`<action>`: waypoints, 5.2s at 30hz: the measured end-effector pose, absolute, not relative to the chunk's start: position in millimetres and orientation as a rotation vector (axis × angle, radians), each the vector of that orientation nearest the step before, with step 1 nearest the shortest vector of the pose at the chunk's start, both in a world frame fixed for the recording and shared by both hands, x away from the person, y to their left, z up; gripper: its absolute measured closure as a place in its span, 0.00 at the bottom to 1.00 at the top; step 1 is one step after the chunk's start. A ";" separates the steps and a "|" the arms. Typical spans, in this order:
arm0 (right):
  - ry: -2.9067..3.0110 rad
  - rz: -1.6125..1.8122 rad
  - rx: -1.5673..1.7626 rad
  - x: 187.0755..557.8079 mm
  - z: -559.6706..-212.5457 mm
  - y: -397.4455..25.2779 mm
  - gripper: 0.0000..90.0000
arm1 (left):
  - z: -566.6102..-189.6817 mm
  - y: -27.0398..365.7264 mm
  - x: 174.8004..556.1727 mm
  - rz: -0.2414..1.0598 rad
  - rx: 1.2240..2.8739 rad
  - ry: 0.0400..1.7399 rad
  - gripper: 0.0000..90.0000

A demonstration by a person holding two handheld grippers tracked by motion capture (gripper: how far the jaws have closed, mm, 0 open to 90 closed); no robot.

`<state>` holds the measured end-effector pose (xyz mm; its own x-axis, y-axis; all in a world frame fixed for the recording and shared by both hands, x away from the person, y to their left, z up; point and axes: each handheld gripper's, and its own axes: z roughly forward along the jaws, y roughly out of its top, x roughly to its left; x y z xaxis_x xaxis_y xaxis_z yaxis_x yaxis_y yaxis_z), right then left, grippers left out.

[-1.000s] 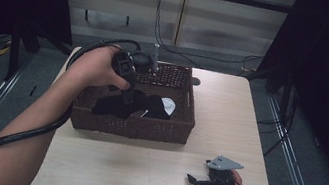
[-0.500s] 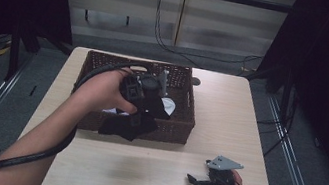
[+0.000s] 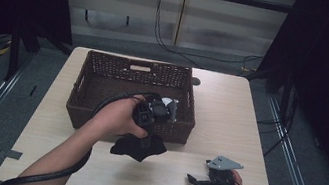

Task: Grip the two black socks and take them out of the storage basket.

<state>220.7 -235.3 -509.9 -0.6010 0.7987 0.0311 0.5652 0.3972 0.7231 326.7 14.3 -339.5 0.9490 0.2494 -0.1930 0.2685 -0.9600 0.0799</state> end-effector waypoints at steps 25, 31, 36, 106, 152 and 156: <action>2.341 1.019 1.198 220.1 -509.5 -235.1 0.14 | -362.1 4.8 328.1 -0.286 2.929 0.432 0.65; 2.340 1.019 1.193 220.3 -509.6 -235.3 0.14 | -354.5 2.6 327.9 -0.296 2.930 0.430 0.62; 2.340 1.019 1.196 220.2 -509.6 -235.2 0.14 | -346.0 2.3 330.3 -0.282 2.929 0.422 0.60; 2.345 1.023 1.181 220.4 -509.6 -235.3 0.14 | -437.5 35.8 485.7 -0.027 2.603 1.031 0.45; 2.345 1.023 1.183 220.4 -509.6 -235.2 0.14 | -426.9 48.1 481.2 -0.123 2.690 1.042 0.98; 2.345 1.023 1.182 220.5 -509.7 -235.2 0.14 | -429.1 43.7 484.5 -0.068 2.682 1.041 0.71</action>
<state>220.5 -235.2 -509.7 -0.6056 0.7951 0.0321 0.5644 0.4007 0.7218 484.5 43.7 -429.1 0.7415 0.6567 -0.1375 0.6690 -0.7081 0.2261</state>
